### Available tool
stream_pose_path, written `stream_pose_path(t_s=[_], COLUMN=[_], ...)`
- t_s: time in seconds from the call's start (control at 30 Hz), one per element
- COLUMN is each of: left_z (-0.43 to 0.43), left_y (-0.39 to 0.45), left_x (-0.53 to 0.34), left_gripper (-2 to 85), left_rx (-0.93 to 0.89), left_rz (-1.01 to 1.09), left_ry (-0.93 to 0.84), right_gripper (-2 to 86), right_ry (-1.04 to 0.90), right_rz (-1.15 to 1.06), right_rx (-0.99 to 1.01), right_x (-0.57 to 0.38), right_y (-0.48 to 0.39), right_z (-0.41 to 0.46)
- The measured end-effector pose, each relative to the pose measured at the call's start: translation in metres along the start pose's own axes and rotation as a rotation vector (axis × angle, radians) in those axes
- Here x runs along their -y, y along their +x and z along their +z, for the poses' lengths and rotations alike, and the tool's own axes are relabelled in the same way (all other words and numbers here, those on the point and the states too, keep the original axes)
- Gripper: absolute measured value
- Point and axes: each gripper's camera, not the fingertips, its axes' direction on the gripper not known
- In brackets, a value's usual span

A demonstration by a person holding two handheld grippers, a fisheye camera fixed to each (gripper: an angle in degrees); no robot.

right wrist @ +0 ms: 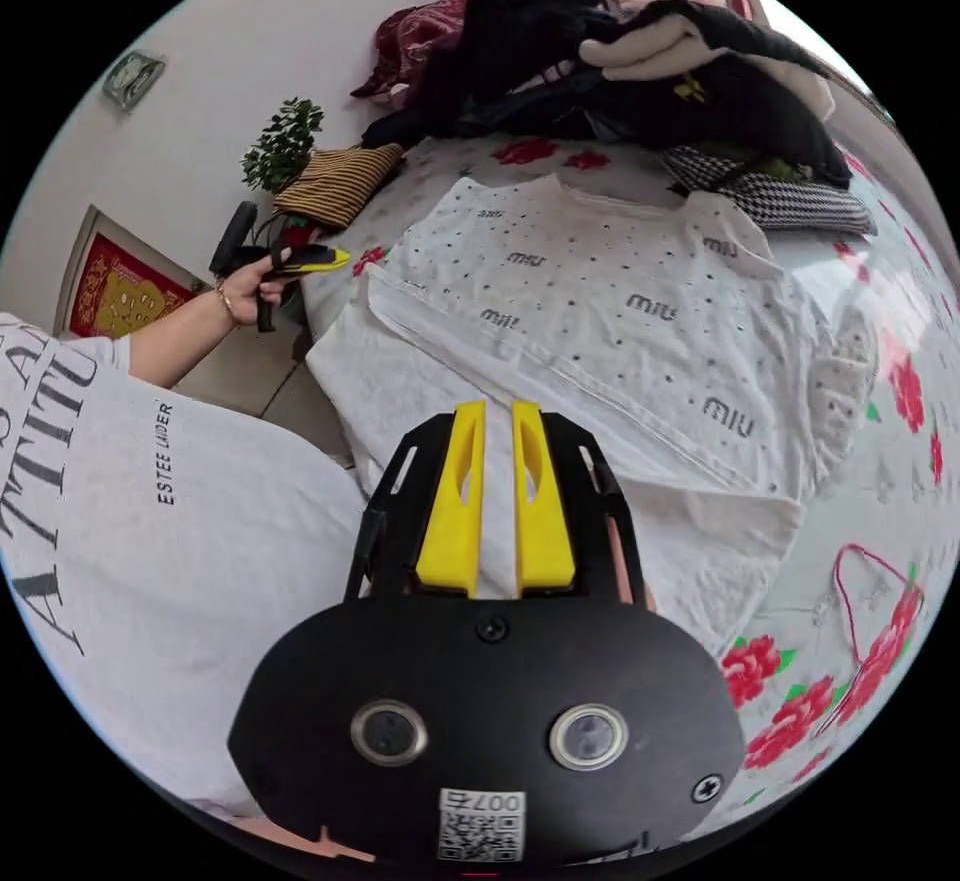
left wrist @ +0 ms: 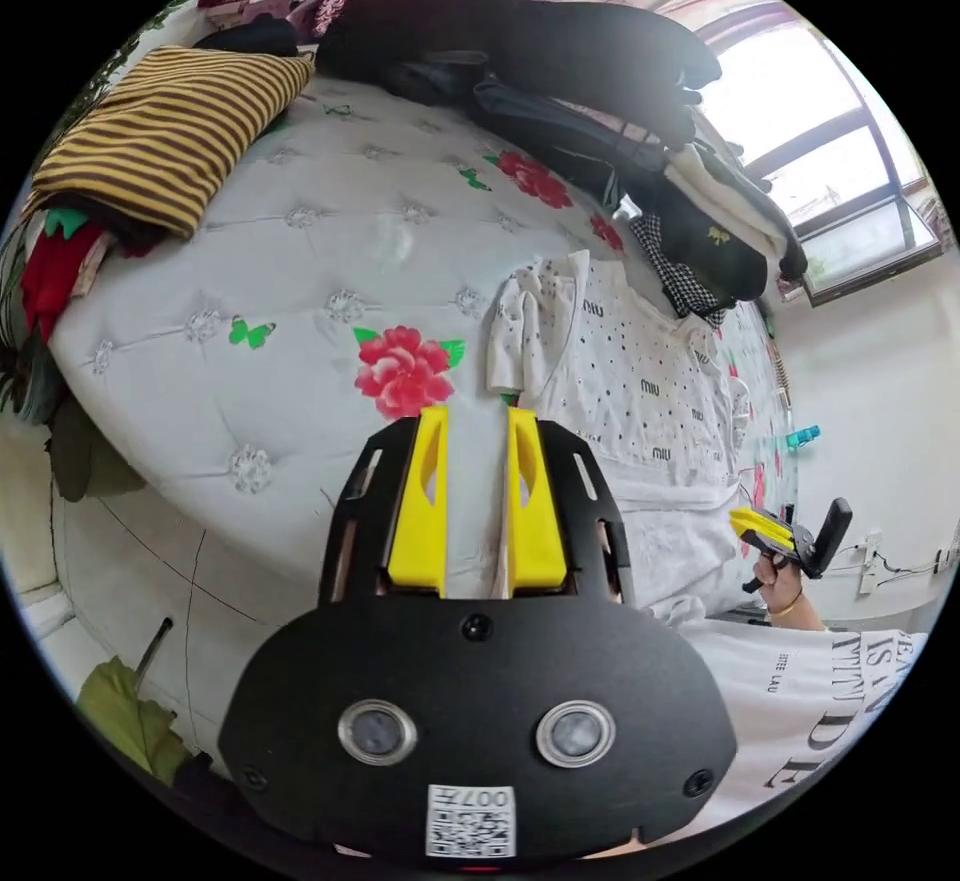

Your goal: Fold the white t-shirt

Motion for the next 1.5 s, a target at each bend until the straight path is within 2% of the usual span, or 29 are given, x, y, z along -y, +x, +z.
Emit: stream_pose_path(t_s=[0.1, 0.2, 0.27, 0.33, 0.53, 0.63, 0.7, 0.83, 0.93, 1.0, 1.07, 1.13, 1.23, 1.3, 1.37, 1.43, 1.5], left_z=[0.026, 0.050, 0.057, 0.059, 0.026, 0.008, 0.015, 0.053, 0.055, 0.061, 0.055, 0.042, 0.017, 0.016, 0.027, 0.041, 0.045], left_y=[0.009, 0.021, 0.028, 0.035, -0.001, -0.021, -0.021, -0.006, 0.007, 0.015, 0.014, 0.001, -0.025, -0.027, -0.020, -0.009, 0.007], left_x=[0.034, 0.053, 0.058, 0.060, 0.079, 0.087, 0.083, 0.073, 0.073, 0.078, 0.084, 0.092, 0.099, 0.093, 0.084, 0.075, 0.070], left_gripper=[10.1, 9.3, 0.5, -0.4, -0.6, 0.5, 7.8, 8.8, 0.6, -0.4, -0.6, -0.5, 0.6, 7.9, 9.5, 9.1, 5.3], left_rx=[0.009, 0.041, 0.127, 0.185, 0.076, -0.041, -0.065, -0.054, 0.067, 0.122, 0.139, 0.118, -0.016, -0.050, -0.067, -0.053, 0.075], left_rz=[0.025, 0.055, 0.063, 0.118, 0.134, 0.161, 0.206, 0.239, 0.242, 0.300, 0.331, 0.299, 0.221, 0.245, 0.276, 0.292, 0.317], left_ry=[-0.056, -0.115, -0.133, -0.123, -0.063, -0.044, -0.088, -0.195, -0.151, -0.202, -0.191, -0.162, -0.100, -0.125, -0.184, -0.233, -0.194], right_gripper=[4.3, 4.1, 3.7, 2.6, 0.5, 1.4, 3.8, 5.9, 4.4, 2.8, 1.9, 1.1, 0.9, 0.7, 0.6, 0.4, 0.2], right_ry=[-0.058, -0.124, -0.164, -0.214, -0.246, -0.197, -0.171, -0.259, -0.336, -0.351, -0.332, -0.313, -0.245, -0.199, -0.174, -0.174, -0.201], right_rz=[-0.163, -0.314, -0.380, -0.422, -0.473, -0.467, -0.471, -0.452, -0.537, -0.576, -0.588, -0.570, -0.489, -0.366, -0.297, -0.243, -0.188], right_rx=[0.074, 0.058, 0.041, 0.007, -0.182, -0.094, 0.036, 0.170, 0.018, -0.130, -0.179, -0.186, -0.126, -0.055, -0.008, 0.023, 0.033], right_x=[0.046, 0.085, 0.103, 0.118, 0.166, 0.186, 0.186, 0.171, 0.158, 0.162, 0.172, 0.182, 0.197, 0.196, 0.184, 0.166, 0.139], right_y=[-0.039, -0.075, -0.090, -0.100, -0.097, -0.092, -0.096, -0.111, -0.128, -0.127, -0.123, -0.115, -0.100, -0.083, -0.072, -0.065, -0.057], right_z=[0.033, 0.067, 0.087, 0.106, 0.113, 0.091, 0.078, 0.097, 0.124, 0.132, 0.128, 0.121, 0.099, 0.083, 0.073, 0.067, 0.061])
